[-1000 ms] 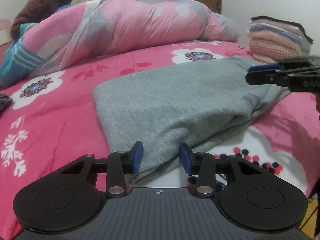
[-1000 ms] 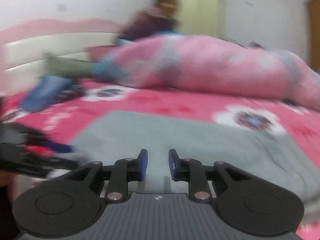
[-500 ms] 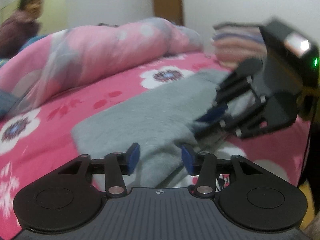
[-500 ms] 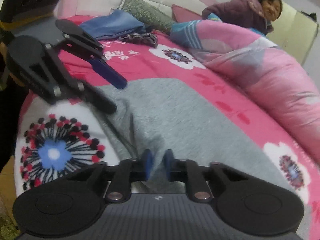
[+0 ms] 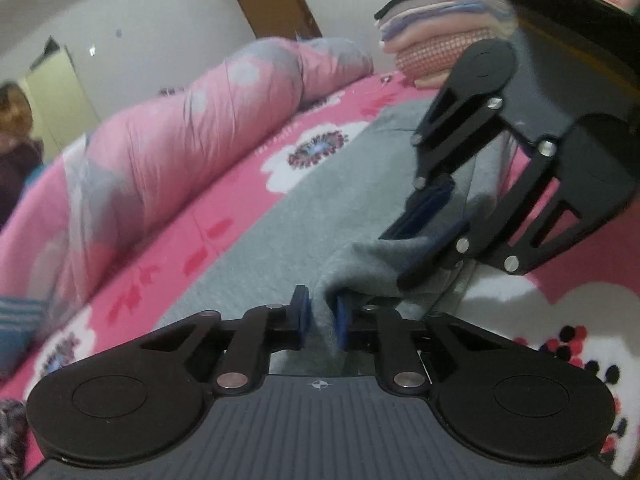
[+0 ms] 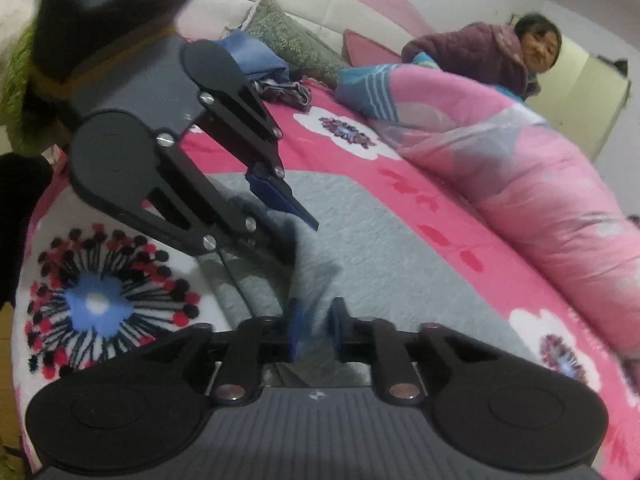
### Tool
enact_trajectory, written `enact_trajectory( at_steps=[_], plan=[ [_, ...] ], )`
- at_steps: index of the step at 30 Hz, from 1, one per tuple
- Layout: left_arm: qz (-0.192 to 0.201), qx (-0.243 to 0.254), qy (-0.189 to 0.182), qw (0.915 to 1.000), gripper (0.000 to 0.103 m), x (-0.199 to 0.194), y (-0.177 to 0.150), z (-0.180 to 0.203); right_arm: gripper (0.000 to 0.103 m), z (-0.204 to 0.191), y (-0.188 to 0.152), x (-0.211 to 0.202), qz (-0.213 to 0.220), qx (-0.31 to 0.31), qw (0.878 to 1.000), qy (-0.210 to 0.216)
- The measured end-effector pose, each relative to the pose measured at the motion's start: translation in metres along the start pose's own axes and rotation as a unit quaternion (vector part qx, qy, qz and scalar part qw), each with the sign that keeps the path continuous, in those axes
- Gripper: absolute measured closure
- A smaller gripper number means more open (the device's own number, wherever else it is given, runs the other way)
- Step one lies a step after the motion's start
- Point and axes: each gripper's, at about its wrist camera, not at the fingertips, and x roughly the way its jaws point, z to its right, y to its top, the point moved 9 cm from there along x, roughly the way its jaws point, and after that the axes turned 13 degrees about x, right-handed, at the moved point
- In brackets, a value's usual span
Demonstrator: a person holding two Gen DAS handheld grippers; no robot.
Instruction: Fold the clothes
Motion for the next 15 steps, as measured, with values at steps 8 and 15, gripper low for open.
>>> enact_trajectory(
  at_steps=[8,15],
  plan=[
    [0.025,0.001,0.024,0.9994,0.093,-0.012,0.003,-0.001,0.089,0.02,-0.002,-0.003,0.003,0.062,0.998,-0.013],
    [0.006,-0.02,0.016,0.9997,0.093,-0.011,-0.014,0.0,0.093,-0.012,-0.019,0.012,0.054,-0.111,0.961,-0.247]
  ],
)
